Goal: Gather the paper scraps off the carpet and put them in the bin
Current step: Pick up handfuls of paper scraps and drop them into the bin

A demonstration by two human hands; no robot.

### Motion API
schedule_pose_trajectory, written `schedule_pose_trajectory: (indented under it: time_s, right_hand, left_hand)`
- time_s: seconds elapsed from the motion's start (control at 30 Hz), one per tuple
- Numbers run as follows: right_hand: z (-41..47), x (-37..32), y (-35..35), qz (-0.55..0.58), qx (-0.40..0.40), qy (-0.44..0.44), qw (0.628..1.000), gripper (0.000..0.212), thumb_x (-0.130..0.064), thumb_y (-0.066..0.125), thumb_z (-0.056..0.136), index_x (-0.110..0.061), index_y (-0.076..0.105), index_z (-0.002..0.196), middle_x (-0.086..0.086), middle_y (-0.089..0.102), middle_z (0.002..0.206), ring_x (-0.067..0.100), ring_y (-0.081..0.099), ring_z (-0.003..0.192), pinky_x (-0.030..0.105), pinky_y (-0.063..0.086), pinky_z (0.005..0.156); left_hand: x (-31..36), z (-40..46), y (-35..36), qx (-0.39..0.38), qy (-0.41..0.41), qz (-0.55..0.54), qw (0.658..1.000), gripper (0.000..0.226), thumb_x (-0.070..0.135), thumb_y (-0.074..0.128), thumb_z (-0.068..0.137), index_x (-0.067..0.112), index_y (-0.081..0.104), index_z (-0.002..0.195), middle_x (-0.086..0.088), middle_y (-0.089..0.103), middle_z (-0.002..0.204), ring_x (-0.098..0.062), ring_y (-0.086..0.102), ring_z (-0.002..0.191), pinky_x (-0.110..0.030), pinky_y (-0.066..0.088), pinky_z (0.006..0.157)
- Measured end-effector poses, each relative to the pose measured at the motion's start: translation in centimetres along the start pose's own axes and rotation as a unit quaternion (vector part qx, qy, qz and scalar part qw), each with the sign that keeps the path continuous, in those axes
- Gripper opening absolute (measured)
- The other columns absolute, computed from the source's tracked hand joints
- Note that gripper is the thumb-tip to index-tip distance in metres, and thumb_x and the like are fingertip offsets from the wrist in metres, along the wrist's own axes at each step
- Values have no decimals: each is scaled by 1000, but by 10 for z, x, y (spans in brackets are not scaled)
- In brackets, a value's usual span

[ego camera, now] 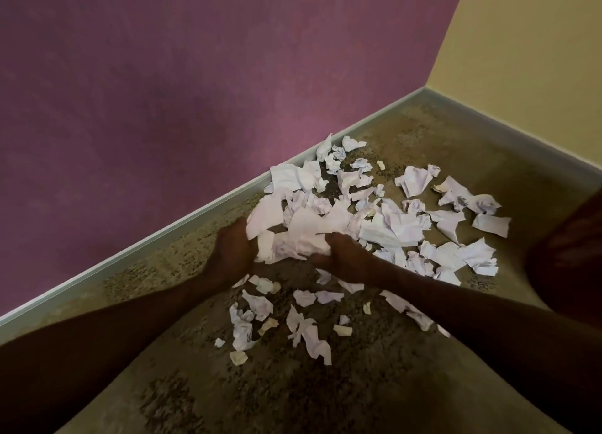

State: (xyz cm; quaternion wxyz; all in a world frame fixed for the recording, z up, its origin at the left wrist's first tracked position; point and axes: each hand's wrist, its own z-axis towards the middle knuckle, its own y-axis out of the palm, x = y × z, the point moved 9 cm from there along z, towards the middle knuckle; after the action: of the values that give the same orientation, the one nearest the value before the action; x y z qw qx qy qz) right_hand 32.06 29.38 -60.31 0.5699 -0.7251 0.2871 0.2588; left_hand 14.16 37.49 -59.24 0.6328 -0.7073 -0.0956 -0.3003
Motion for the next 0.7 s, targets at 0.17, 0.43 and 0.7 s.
schedule_pose_trajectory:
  time_s: [0.17,0.43,0.7]
  right_hand:
    - [-34,-25,-60,128,30,47,990,20,-26,62,92,-12,53,83,-5,49,70,2,47,61,21,36,57]
    - [-91,-64,-149,178,90,78,977,67,-39,58,92,-5,34,144,14,41,148,24,45,124,30,38,92]
    - [-162,-66,-241,198,157,61,966,48,-31,52,98,-10,40,140,0,46,109,12,42,96,6,32,62]
  left_hand:
    - [44,-4,-39,67,-26,-91,993,23,17,47,101,2,61,91,-13,63,86,-29,60,77,-26,32,54]
    - [132,12,-79,58,-60,-224,971,34,32,40,104,3,58,106,-12,63,82,-23,60,59,-26,44,46]
    - [238,27,-65,-53,-39,-293,954,38,34,39,103,2,49,121,-15,55,93,-22,52,65,-24,39,48]
